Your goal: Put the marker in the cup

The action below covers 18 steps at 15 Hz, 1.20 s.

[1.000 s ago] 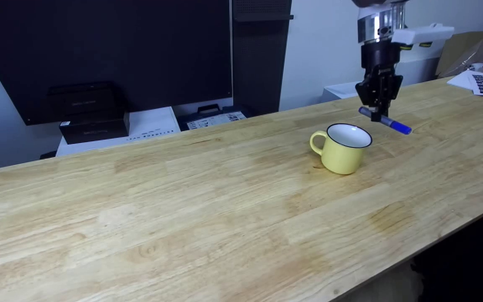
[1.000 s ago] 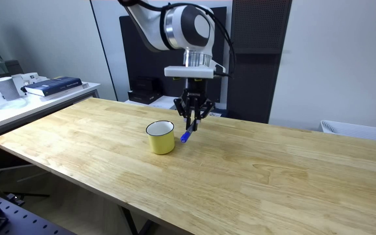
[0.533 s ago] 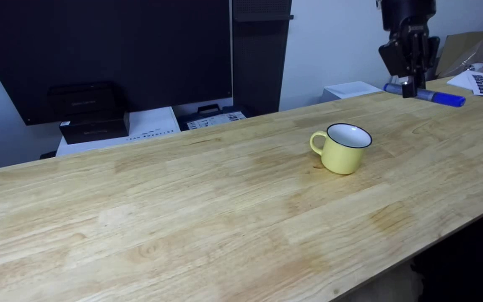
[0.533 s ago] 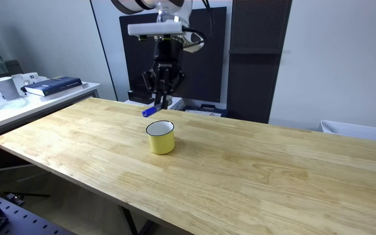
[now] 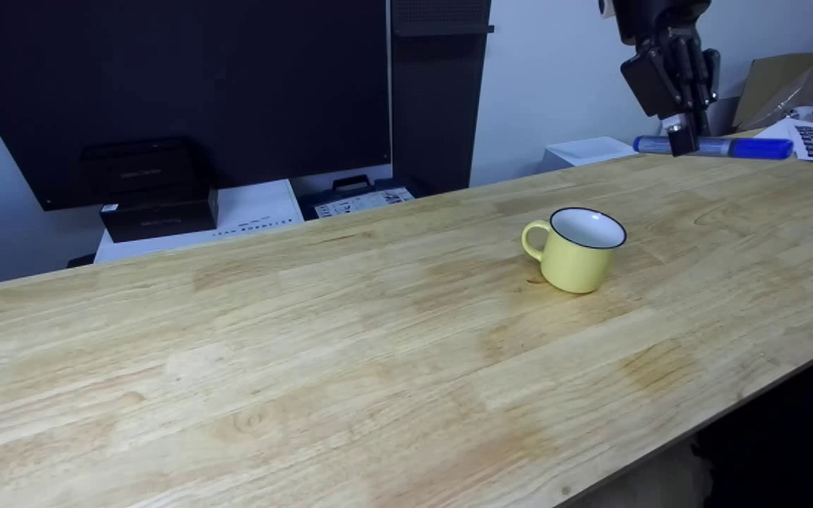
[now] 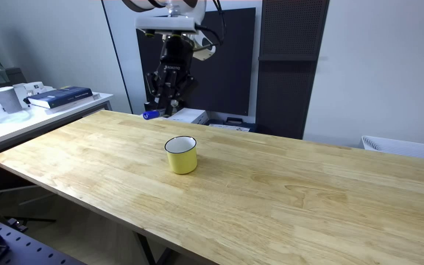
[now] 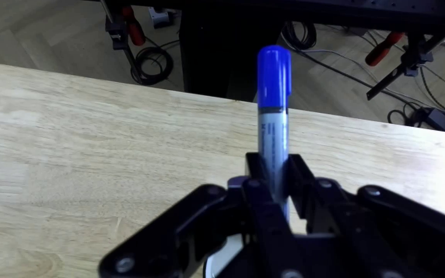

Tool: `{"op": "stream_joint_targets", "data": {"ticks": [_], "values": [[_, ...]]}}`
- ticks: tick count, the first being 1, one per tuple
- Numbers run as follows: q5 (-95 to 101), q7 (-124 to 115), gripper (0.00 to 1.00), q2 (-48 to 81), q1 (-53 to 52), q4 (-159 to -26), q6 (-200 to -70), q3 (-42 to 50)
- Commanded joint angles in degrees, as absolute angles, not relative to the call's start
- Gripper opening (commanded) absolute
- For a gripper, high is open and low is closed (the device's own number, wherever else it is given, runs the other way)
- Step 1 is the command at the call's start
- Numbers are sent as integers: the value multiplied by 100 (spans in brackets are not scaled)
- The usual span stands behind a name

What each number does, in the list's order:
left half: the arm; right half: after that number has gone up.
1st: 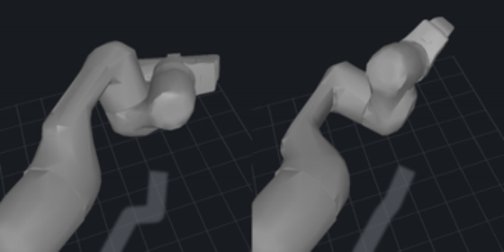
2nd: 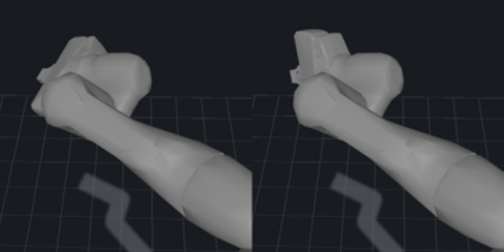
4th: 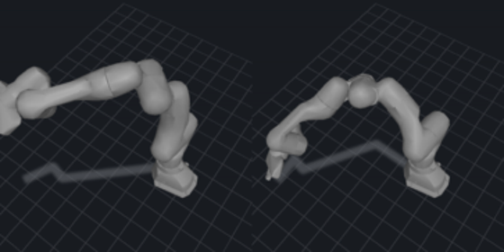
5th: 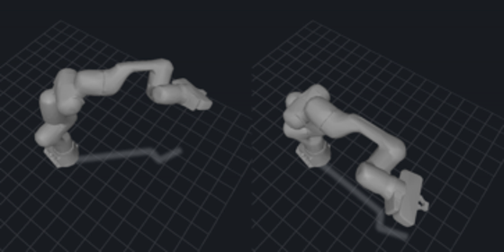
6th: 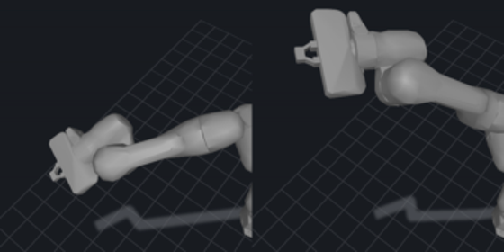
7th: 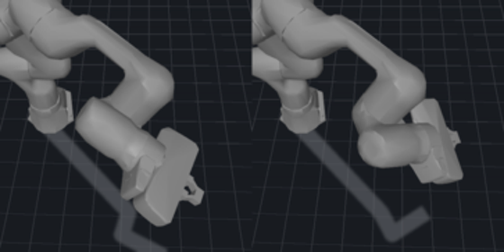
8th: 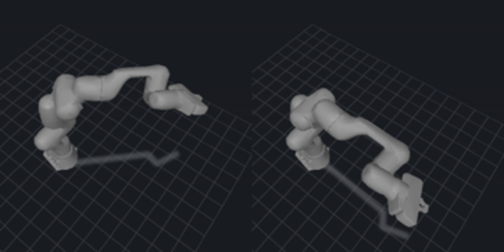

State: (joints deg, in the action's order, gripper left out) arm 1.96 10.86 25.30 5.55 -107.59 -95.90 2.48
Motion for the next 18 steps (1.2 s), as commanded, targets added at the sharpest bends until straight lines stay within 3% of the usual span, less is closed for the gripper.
{"op": "stream_joint_targets", "data": {"ticks": [1, 8, 18], "values": [[7, 1246, 5, 3244, 636, -9713, -8956, 184], [-288, 1264, 5, 4128, 684, -8693, -8182, 103], [-469, 1205, 5, 4757, 844, -8132, -8176, 121]]}}
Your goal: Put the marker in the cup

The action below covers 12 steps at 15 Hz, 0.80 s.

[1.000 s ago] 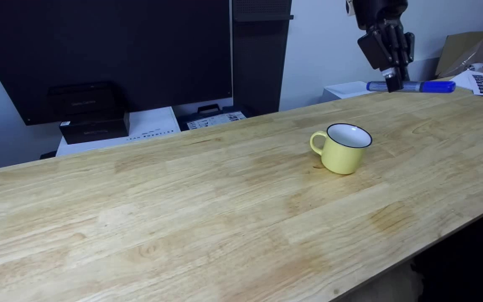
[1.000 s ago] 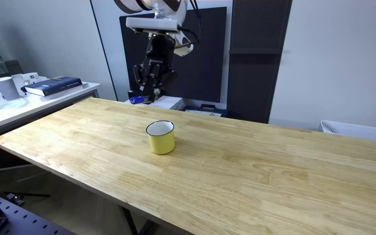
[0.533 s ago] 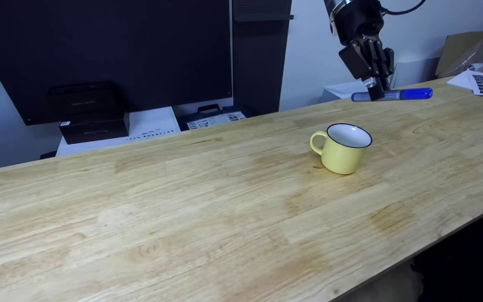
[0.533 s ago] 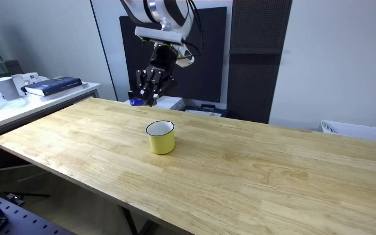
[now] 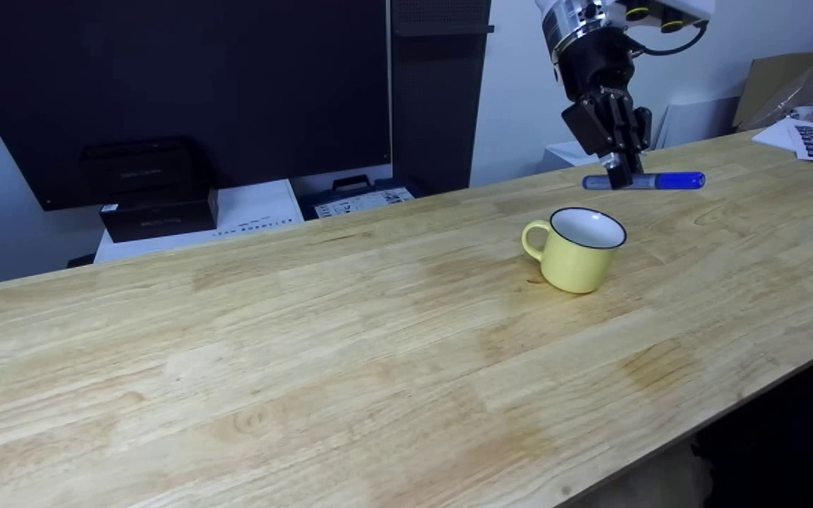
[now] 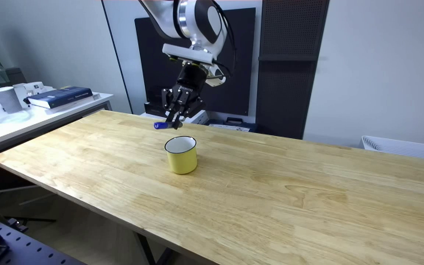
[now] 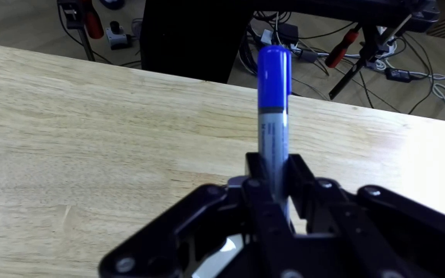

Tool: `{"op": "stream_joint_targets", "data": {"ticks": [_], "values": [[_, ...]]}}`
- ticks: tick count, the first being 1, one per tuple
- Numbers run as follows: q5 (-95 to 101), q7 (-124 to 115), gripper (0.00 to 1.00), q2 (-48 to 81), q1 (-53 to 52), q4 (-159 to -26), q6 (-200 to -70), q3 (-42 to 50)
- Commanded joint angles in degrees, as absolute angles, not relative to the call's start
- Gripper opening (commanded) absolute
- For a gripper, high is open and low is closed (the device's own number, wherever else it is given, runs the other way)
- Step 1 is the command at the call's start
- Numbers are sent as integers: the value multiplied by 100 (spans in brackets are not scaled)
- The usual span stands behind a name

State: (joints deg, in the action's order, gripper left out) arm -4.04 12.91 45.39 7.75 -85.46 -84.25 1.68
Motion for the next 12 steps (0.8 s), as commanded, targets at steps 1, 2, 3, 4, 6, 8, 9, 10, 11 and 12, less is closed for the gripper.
{"op": "stream_joint_targets", "data": {"ticks": [1, 2, 3, 4, 6, 8, 9, 10, 11, 12], "values": [[-487, 1203, 5, 4793, 849, -8088, -8160, 117], [-502, 1199, 5, 4837, 853, -8034, -8126, 114], [-504, 1193, 5, 4893, 851, -7968, -8090, 114], [-516, 1190, 5, 4950, 855, -7908, -8054, 111], [-531, 1182, 5, 5057, 863, -7804, -8001, 110], [-564, 1183, 5, 5164, 884, -7720, -7951, 108], [-592, 1183, 5, 5208, 900, -7700, -7949, 107], [-619, 1189, 5, 5254, 914, -7678, -7932, 105], [-645, 1191, 5, 5291, 927, -7673, -7931, 106], [-653, 1196, 5, 5326, 940, -7676, -7933, 110]]}}
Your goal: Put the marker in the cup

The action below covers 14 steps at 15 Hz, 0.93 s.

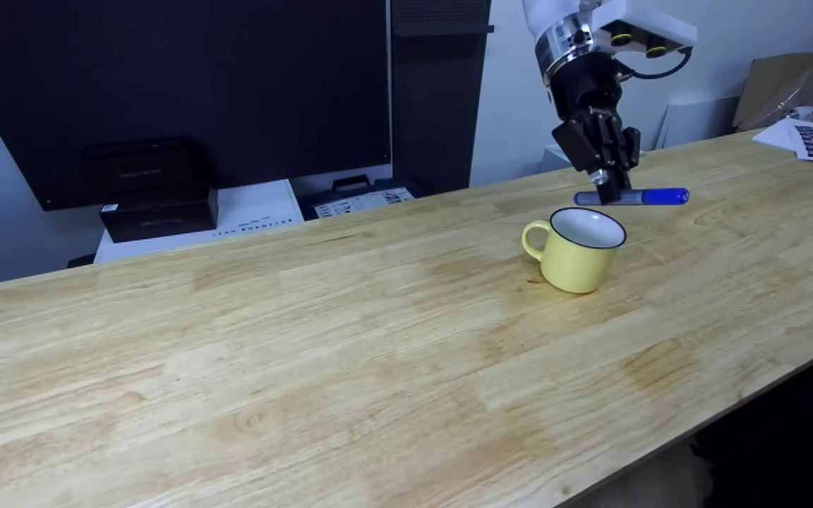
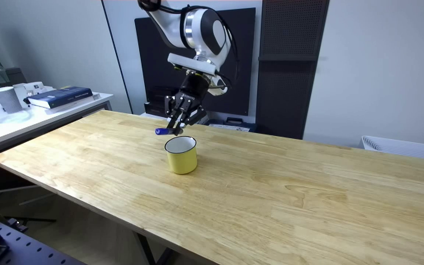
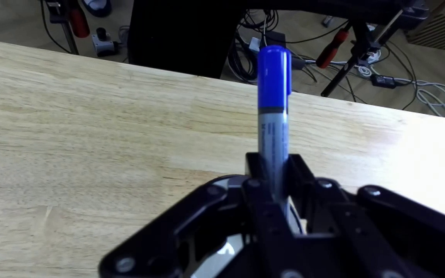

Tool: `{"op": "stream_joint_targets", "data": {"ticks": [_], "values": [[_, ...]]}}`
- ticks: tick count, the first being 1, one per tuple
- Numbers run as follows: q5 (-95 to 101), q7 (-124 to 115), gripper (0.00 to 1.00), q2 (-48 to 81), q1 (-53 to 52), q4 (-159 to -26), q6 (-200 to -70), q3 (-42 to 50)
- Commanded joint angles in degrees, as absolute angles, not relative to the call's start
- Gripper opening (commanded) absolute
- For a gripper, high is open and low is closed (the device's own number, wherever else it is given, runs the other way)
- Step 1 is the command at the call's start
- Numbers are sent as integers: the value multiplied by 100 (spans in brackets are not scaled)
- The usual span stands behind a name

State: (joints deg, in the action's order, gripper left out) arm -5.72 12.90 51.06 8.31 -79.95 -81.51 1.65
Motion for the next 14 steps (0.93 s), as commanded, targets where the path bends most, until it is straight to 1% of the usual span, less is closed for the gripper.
{"op": "stream_joint_targets", "data": {"ticks": [1, 14], "values": [[-658, 1184, 5, 5362, 952, -7666, -7940, 117], [-752, 1145, 5, 5960, 1092, -7118, -7725, 115]]}}
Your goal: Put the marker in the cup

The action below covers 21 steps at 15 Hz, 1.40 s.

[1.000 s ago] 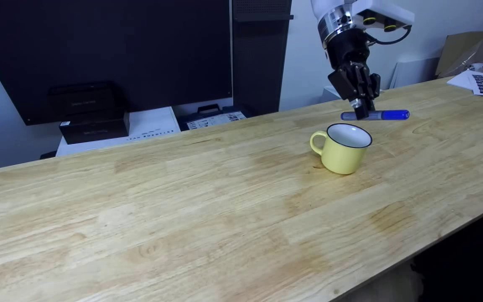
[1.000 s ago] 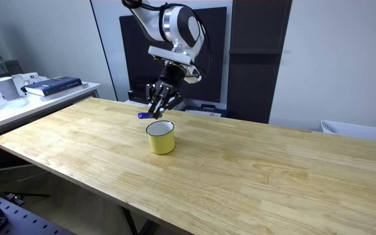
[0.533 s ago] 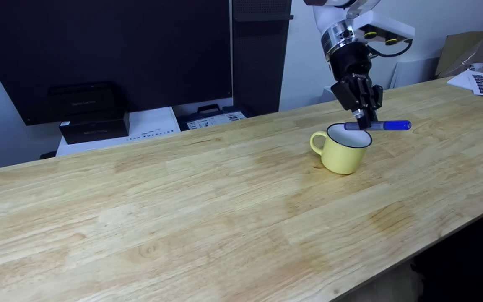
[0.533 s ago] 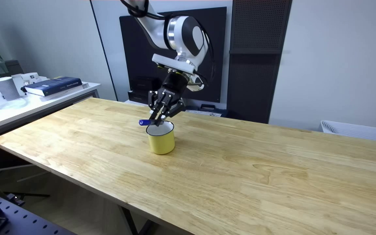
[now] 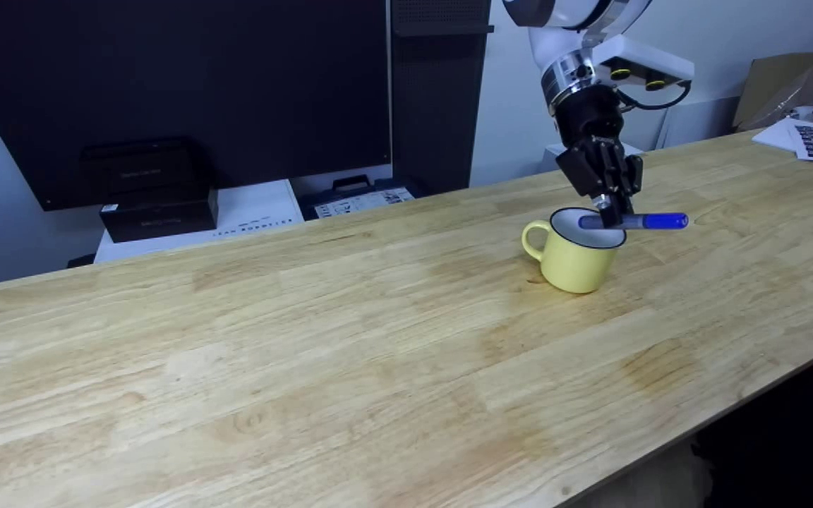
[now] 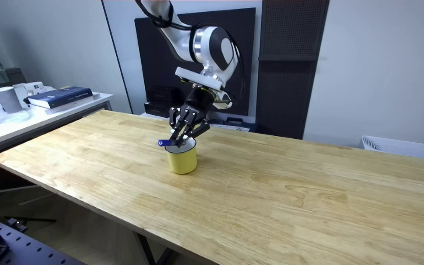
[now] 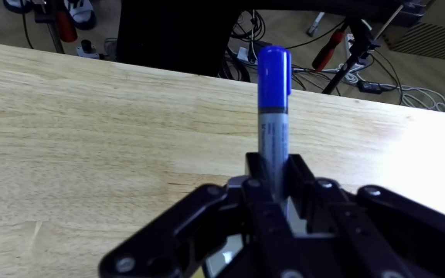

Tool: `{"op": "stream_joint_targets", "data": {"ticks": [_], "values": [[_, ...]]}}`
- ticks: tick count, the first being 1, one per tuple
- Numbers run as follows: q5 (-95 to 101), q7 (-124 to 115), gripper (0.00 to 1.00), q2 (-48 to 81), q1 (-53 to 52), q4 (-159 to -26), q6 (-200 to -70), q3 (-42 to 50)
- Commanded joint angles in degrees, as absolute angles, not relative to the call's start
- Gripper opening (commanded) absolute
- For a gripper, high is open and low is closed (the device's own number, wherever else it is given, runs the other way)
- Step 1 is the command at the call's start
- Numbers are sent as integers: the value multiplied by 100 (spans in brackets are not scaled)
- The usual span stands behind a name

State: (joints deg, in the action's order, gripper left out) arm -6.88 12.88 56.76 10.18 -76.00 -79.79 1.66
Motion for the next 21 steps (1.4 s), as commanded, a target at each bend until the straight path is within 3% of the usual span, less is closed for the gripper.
{"op": "stream_joint_targets", "data": {"ticks": [1, 17, 18, 19, 21], "values": [[-756, 1143, 5, 6013, 1096, -7060, -7709, 111], [-800, 1162, 5, 6364, 1085, -6459, -7651, 53], [-795, 1163, 46, 6350, 1081, -6463, -7659, 52], [-790, 1166, 47, 6323, 1076, -6488, -7667, 53], [-778, 1185, 59, 6201, 1060, -6592, -7780, 54]]}}
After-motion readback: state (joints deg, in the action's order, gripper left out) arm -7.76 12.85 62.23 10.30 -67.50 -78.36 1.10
